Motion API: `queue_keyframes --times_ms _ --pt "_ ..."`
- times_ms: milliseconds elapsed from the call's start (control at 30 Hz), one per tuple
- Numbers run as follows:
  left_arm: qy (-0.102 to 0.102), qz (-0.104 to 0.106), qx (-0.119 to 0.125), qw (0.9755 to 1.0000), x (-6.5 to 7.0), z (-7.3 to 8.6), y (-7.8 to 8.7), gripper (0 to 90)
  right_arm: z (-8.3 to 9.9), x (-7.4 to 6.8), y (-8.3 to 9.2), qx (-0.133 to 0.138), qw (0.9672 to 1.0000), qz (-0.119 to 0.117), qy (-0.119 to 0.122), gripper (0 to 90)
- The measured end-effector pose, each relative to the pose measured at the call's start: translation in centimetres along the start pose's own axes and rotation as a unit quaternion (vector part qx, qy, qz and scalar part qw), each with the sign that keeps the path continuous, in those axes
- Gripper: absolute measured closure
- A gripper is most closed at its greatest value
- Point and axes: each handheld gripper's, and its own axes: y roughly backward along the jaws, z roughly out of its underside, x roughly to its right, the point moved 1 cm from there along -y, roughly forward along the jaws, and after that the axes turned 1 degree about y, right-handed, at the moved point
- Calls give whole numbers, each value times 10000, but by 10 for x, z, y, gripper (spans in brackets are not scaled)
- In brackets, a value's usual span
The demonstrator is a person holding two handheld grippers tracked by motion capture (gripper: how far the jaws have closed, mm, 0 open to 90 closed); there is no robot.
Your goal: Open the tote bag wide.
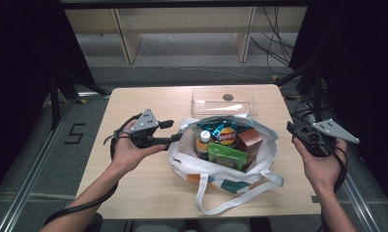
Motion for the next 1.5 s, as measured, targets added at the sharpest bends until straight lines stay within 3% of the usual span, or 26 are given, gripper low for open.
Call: queue_keyframes --times_ms 200,267,300,367,400,467,500,567,633,867,967,1000,1200,1267,1400,1467,1500 --pt "-60 -9 -103 9999 -7 -3 -10 435 -8 -10 -4 50 9996 -240 156 718" --pt "-74 -1 -116 9999 -6 -3 -11 446 -8 -12 -3 35 9997 -227 93 717" --pt "-110 40 -113 9999 -6 -3 -13 460 -11 -16 -4 43 9993 -363 112 716" --pt "-239 55 -204 9995 -5 -2 -15 486 -12 -19 -4 34 9991 -412 114 715" --pt "-239 55 -204 9995 -5 -2 -15 499 -13 -19 -5 40 9986 -479 241 714" --pt "-278 64 -258 9993 -5 -1 -18 517 -14 -21 -4 2 9985 -496 218 712" --pt "-246 65 -288 9993 -5 0 -20 530 -14 -25 -6 -58 9978 -644 125 705" --pt "-300 27 -349 9989 -6 0 -22 539 -15 -25 -7 -82 9975 -660 219 702" --pt "-305 34 -388 9988 -6 1 -23 563 -15 -27 -7 -186 9970 -741 151 697" --pt "-427 29 -475 9980 -6 1 -29 624 -15 -32 -10 -217 9959 -864 141 669" --pt "-468 12 -549 9974 -6 1 -32 658 -16 -32 -10 -133 9952 -926 283 641" --pt "-516 3 -571 9970 -7 1 -32 668 -17 -34 -8 -204 9956 -903 171 634" --pt "-538 -5 -622 9966 -8 0 -35 723 -16 -36 -8 -267 9941 -985 357 618" --pt "-573 -22 -674 9961 -9 -1 -36 736 -13 -36 -8 -465 9933 -1013 305 618" --pt "-613 -43 -743 9953 -9 -2 -38 762 -12 -35 -10 -510 9924 -1038 419 627" --pt "-627 -44 -731 9953 -10 -2 -39 771 -11 -34 -13 -666 9915 -1033 431 637" --pt "-555 -57 -733 9957 -10 -2 -39 775 -10 -34 -14 -657 9916 -1022 455 646"
